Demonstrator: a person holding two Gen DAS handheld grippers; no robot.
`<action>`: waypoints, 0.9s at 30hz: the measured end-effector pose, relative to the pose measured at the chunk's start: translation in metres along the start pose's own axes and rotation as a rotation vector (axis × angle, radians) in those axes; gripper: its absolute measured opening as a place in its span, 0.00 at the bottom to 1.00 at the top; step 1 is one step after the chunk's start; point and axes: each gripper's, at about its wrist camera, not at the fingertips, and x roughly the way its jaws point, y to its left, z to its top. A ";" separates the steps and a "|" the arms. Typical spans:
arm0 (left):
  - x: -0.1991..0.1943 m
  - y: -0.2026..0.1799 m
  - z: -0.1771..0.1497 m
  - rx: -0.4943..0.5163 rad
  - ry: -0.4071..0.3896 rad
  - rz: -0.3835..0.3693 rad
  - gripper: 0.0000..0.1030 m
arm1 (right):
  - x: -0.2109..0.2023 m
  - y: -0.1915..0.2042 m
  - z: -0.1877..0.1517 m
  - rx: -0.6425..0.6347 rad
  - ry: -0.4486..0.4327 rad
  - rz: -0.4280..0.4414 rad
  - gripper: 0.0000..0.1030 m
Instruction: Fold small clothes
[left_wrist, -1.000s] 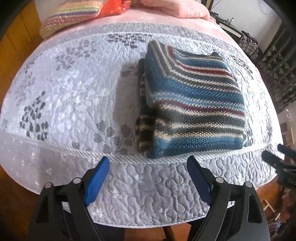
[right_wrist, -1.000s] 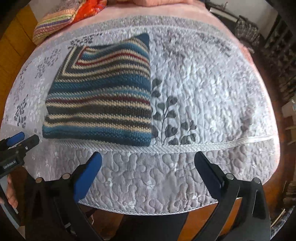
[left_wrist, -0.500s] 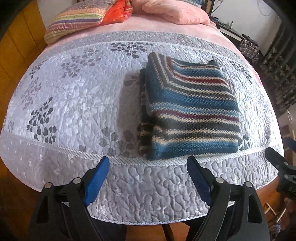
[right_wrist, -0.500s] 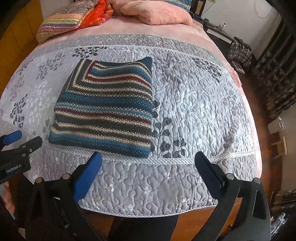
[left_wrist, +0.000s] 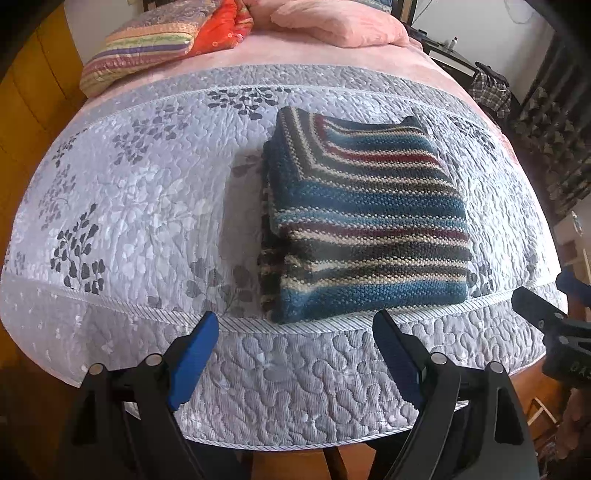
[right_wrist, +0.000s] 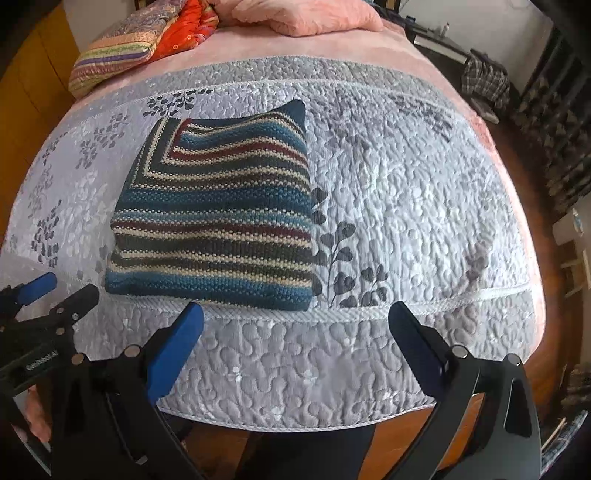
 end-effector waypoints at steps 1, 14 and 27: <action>0.000 -0.001 0.000 0.002 -0.001 0.002 0.83 | 0.000 -0.002 -0.001 0.007 0.001 0.009 0.97; 0.006 -0.009 0.002 0.001 0.006 -0.003 0.83 | 0.002 -0.012 -0.001 0.035 -0.013 0.015 0.97; 0.010 -0.015 0.005 0.004 0.003 -0.008 0.83 | -0.001 -0.022 0.003 0.063 -0.069 0.009 0.97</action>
